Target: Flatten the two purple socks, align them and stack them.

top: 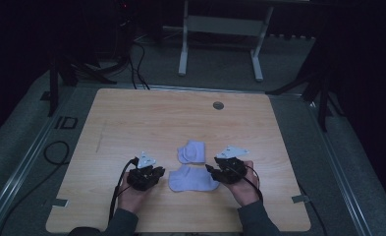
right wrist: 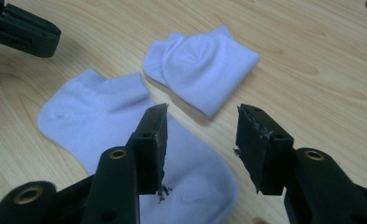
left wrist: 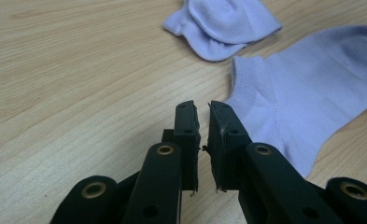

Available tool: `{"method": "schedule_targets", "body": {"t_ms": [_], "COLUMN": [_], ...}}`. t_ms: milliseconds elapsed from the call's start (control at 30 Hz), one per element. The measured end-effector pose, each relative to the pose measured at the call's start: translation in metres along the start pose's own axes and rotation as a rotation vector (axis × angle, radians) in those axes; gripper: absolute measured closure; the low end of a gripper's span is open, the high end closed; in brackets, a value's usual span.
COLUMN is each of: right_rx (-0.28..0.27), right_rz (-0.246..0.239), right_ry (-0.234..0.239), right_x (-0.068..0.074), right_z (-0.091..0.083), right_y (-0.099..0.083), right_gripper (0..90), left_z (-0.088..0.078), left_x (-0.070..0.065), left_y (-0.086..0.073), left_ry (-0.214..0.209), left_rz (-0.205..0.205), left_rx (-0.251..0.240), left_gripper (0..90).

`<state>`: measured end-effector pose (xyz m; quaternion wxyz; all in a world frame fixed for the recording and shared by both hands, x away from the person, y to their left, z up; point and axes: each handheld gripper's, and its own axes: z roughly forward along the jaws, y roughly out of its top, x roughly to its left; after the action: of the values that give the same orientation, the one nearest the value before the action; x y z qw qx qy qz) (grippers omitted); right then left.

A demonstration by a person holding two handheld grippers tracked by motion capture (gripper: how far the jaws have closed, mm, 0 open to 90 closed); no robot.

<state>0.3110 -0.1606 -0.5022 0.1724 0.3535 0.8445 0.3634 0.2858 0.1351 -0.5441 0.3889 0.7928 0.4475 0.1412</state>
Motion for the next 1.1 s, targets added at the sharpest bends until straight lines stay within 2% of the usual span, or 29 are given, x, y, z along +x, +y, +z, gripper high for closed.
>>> {"method": "schedule_targets", "body": {"t_ms": [200,300,367,600,700,833,967,1000,1100], "right_rx": [-0.003,0.002,0.011,0.054,0.082,0.116,0.139,0.148,0.162], "right_rz": [-0.029,-0.056,-0.066,-0.117,-0.137,-0.149,-0.151,-0.131,-0.096], "right_ry": [-0.014,-0.014,-0.014,-0.003,0.006,0.024,0.036,0.057,0.070], "right_x": [0.004,0.006,0.007,0.015,0.018,0.020,0.021,0.020,0.018], "right_z": [0.009,0.014,0.018,0.039,0.053,0.068,0.078,0.084,0.091], "right_y": [0.010,0.014,0.017,0.033,0.043,0.056,0.063,0.068,0.072], "right_gripper": [65.7,82.2,89.3,89.9,89.8,89.0,86.7,82.8,80.3], "left_z": [0.000,0.000,0.000,0.001,0.001,0.001,0.001,0.001,0.001], "left_x": [0.000,0.000,0.000,0.000,0.000,0.001,0.000,0.001,0.001], "left_y": [0.000,0.000,-0.001,-0.001,-0.001,-0.001,-0.001,-0.001,-0.001], "left_ry": [0.003,0.004,0.005,0.002,0.002,0.002,0.002,0.004,0.005], "left_rz": [-0.001,0.000,-0.004,0.003,0.001,-0.006,-0.005,-0.006,-0.008], "left_rx": [-0.001,0.001,0.002,0.009,0.011,0.008,0.009,0.009,0.007], "left_gripper": [81.8,81.7,81.5,81.1,81.1,81.1,80.9,80.7,80.6]}}
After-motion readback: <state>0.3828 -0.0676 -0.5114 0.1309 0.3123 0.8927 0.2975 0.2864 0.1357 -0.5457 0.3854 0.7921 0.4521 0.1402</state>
